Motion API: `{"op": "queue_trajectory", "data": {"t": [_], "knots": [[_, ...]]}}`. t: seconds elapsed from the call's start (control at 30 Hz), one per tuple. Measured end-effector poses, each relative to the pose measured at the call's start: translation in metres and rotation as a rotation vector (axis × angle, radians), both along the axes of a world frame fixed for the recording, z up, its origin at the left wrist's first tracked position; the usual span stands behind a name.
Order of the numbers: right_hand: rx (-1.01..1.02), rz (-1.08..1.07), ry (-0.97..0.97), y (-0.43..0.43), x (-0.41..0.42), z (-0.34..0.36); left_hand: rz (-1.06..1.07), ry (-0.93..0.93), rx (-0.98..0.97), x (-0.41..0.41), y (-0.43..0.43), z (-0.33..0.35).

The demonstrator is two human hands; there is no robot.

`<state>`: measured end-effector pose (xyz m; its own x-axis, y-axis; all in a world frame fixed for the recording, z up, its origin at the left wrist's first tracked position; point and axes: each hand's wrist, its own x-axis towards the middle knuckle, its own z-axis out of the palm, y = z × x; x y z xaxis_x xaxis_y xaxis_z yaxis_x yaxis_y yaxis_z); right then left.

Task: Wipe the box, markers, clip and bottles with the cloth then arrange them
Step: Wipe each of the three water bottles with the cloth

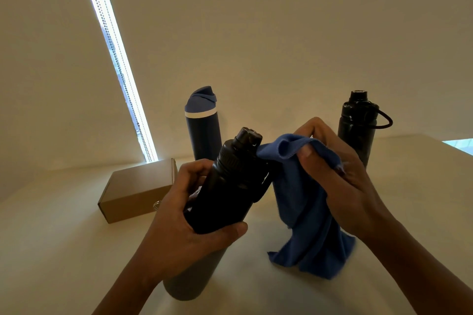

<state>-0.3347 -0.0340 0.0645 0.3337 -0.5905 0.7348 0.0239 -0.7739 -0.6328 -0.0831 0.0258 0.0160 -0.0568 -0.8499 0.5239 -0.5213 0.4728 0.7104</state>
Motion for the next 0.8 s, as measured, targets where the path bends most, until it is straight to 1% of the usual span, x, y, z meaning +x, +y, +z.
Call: {"op": "queue_trajectory", "data": {"t": [0.1, 0.23, 0.37, 0.43, 0.53, 0.63, 0.67, 0.8], "knots": [[-0.078, -0.031, 0.063, -0.003, 0.002, -0.005, 0.0, 0.014, 0.045, -0.001, 0.001, 0.002], [-0.189, -0.125, 0.102, -0.006, 0.0, -0.007, -0.002, -0.012, 0.09, -0.002, 0.001, 0.004], [-0.354, -0.275, 0.223, -0.011, 0.004, -0.013, -0.009, -0.042, 0.128, 0.0, -0.001, 0.005], [-0.374, -0.325, 0.236, -0.015, 0.005, -0.018, -0.002, -0.066, 0.134, 0.003, -0.002, 0.005], [-0.368, -0.371, 0.196, -0.016, 0.009, -0.021, 0.006, -0.088, 0.124, 0.005, 0.0, 0.003], [-0.321, -0.334, 0.154, -0.014, 0.01, -0.021, 0.017, -0.088, 0.102, 0.005, 0.0, 0.002], [-0.322, -0.322, 0.154, -0.012, 0.01, -0.02, 0.02, -0.093, 0.1, 0.005, -0.001, 0.001], [-0.343, -0.4, 0.222, -0.006, 0.009, -0.016, 0.021, -0.113, 0.106, 0.005, 0.0, 0.001]]}}
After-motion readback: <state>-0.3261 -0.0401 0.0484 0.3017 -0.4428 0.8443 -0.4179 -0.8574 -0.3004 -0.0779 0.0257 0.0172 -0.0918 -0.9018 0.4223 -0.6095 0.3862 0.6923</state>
